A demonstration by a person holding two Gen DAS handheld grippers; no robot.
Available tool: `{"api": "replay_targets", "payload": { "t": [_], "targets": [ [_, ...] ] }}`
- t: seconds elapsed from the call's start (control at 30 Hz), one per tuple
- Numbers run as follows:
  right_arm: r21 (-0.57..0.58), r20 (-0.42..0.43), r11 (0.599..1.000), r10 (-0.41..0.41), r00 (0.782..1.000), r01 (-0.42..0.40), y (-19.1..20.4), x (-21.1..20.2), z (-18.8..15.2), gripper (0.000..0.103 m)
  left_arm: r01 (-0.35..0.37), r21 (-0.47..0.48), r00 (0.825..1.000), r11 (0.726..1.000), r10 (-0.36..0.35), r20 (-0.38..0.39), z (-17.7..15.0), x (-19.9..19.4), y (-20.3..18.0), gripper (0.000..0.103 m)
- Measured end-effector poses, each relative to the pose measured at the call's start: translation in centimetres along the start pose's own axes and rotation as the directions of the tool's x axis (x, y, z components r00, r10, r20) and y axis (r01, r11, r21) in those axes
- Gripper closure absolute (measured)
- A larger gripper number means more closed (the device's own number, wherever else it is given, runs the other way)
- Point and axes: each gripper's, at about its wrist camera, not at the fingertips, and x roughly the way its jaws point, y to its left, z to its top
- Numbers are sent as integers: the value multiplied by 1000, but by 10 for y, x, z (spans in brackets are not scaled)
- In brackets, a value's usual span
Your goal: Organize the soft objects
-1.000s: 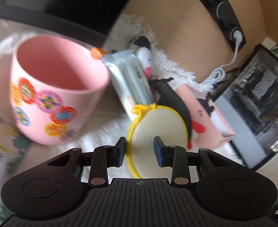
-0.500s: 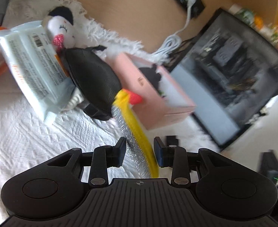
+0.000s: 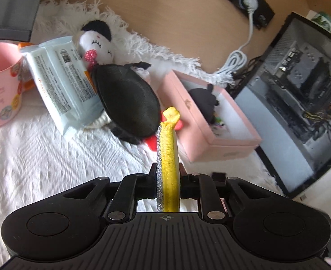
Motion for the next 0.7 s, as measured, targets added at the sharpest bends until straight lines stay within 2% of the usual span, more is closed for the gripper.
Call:
{"api": "replay_targets", "payload": {
  "t": [0.1, 0.13, 0.17, 0.2, 0.43, 0.57, 0.7],
  "targets": [
    [-74, -11, 997, 9, 1000, -10, 5, 14, 6, 61, 3, -21, 1000, 1000, -3, 0, -6, -11, -5, 85],
    [-90, -18, 996, 20, 1000, -21, 8, 18, 7, 71, 5, -28, 1000, 1000, -5, 0, -8, -16, -5, 85],
    [-100, -27, 994, 31, 999, -33, 10, 22, 9, 90, 6, -31, 1000, 999, -5, 1, -11, -21, -7, 85],
    [-103, -33, 994, 41, 999, -44, 10, 23, 12, 96, 6, -32, 1000, 999, -6, -1, -13, -25, -9, 85],
    [-148, 22, 987, 62, 998, -58, 4, -20, 29, 96, 21, 20, 999, 1000, -20, -40, -24, -40, -33, 85],
    [-153, 77, 988, 37, 996, -25, -13, -60, 34, 96, 80, 30, 993, 996, -77, -86, -23, -29, -54, 85],
    [-111, 111, 993, -20, 994, 33, -38, -87, 32, 96, 148, 82, 986, 986, -140, -92, 0, -10, -86, 85]
  ]
}}
